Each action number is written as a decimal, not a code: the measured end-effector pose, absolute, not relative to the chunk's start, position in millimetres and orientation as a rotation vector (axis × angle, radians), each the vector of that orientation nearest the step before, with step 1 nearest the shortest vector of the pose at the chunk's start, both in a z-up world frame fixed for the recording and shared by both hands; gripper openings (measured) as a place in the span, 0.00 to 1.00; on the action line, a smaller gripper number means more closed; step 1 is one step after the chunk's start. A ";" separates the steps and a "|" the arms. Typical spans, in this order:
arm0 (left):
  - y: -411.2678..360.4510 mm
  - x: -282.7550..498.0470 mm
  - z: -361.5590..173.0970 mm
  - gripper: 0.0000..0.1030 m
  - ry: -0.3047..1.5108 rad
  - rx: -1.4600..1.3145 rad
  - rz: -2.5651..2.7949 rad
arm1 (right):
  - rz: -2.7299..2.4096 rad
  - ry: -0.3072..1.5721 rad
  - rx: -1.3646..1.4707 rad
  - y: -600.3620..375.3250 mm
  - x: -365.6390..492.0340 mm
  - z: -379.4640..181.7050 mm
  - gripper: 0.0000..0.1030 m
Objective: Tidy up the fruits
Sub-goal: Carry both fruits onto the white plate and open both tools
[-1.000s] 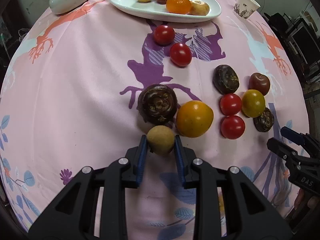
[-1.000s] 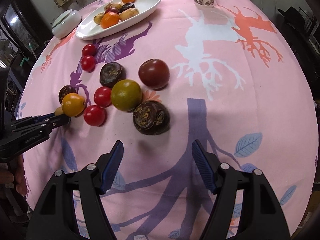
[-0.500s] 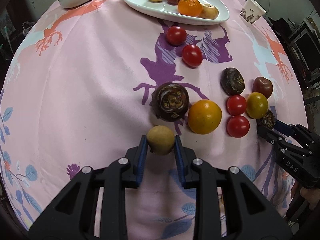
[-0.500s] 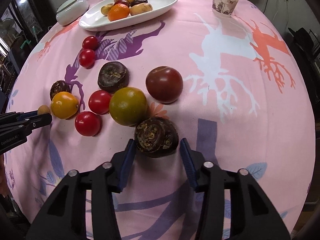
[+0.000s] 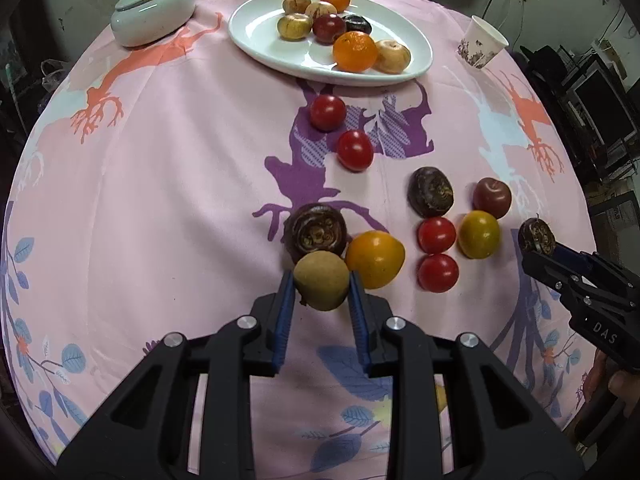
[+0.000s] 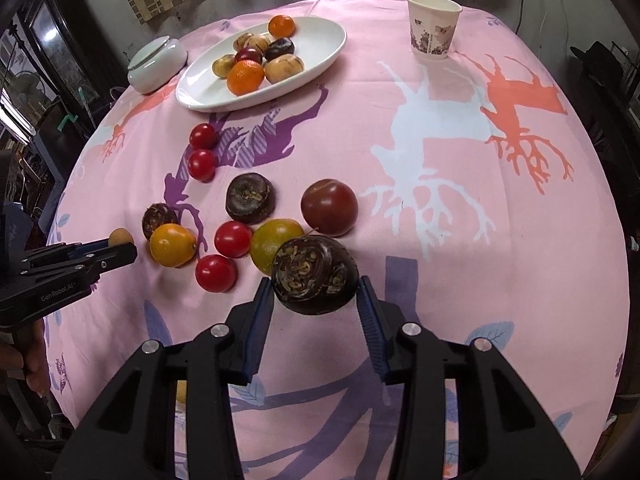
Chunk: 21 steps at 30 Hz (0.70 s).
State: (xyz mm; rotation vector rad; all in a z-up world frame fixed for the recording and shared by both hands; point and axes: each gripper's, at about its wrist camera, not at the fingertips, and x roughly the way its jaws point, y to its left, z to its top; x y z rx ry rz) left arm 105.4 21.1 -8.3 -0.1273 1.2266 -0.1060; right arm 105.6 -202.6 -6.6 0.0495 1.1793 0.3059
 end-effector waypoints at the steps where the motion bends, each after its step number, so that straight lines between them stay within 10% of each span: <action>1: 21.8 106.9 -4.7 0.26 1.219 -0.133 -0.109 | 0.314 1.173 0.058 -201.3 106.8 -4.0 0.42; 21: 29.3 232.4 29.0 0.26 1.078 -0.103 -0.097 | 0.410 1.019 0.044 -145.9 226.2 34.1 0.42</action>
